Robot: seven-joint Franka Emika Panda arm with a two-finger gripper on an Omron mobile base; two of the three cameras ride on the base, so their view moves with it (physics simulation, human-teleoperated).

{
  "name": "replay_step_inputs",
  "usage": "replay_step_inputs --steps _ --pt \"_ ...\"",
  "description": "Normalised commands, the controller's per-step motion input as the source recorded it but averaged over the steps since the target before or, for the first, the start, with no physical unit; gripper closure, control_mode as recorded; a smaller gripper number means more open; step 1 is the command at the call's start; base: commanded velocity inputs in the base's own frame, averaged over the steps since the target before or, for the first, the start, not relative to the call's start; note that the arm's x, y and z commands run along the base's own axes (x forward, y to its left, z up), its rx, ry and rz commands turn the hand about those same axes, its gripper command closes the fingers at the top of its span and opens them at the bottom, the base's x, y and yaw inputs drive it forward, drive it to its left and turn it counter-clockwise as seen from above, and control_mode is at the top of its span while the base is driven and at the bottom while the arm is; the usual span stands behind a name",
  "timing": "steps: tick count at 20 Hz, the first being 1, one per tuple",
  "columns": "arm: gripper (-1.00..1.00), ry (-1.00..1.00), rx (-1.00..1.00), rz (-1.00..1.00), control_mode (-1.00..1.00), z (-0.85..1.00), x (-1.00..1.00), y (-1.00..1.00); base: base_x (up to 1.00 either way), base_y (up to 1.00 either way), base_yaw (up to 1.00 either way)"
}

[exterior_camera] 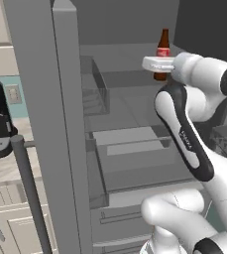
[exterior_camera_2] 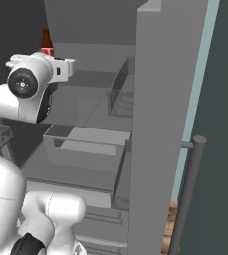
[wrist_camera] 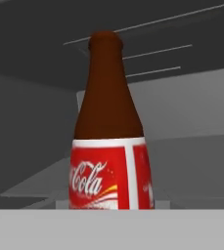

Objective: Open the fridge, grab two sodas, and place both sodas inside the bowl with ice on the dining counter.

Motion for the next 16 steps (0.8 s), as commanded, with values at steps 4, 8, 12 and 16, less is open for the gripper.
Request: replay_step_inputs --steps 4,8,12,16 --pt "1.0 0.09 -0.05 0.0 -1.0 0.06 -1.0 -0.42 0.0 0.0 0.0" --pt "1.0 0.11 -0.08 0.0 -1.0 0.0 -1.0 -0.4 0.0 0.0 0.0" --pt "1.0 0.12 -0.13 0.0 -1.0 -0.16 -0.99 -0.19 0.0 0.0 0.0" --pt "1.0 0.09 -0.2 0.0 -1.0 -0.45 -0.83 0.05 0.0 0.0 0.0"
